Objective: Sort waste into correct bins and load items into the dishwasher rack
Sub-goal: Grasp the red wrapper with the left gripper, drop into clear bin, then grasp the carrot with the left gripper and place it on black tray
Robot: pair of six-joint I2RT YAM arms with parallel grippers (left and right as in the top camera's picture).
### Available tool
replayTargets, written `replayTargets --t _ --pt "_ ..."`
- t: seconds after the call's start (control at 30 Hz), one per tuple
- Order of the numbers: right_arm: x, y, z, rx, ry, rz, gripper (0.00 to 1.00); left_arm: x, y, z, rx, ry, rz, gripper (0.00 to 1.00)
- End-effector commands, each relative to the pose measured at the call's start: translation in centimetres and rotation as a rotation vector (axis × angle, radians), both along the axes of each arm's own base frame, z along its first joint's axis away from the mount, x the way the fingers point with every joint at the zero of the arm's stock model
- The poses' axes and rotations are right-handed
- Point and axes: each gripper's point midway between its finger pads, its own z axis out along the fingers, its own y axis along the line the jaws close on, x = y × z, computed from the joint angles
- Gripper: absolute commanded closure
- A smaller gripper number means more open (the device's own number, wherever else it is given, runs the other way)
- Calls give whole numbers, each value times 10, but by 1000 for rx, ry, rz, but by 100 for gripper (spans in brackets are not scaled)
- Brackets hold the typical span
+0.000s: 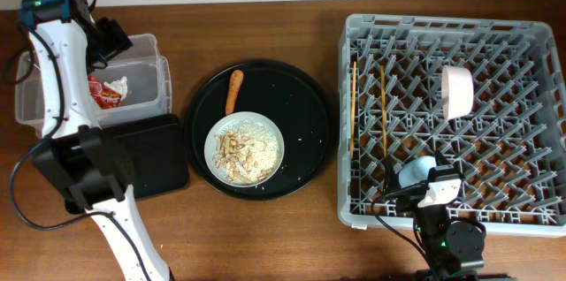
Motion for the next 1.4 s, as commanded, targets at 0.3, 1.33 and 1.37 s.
replayTargets --t 0.3,1.33,1.37 --pt "0 -1 -2 1 0 0 2 -31 -263 -77 81 84 -797 28" --pt "0 -1 -2 1 0 0 2 -223 -50 79 251 191 295 99" --pt "0 -1 -2 1 0 0 2 -235 -47 47 247 243 335 99"
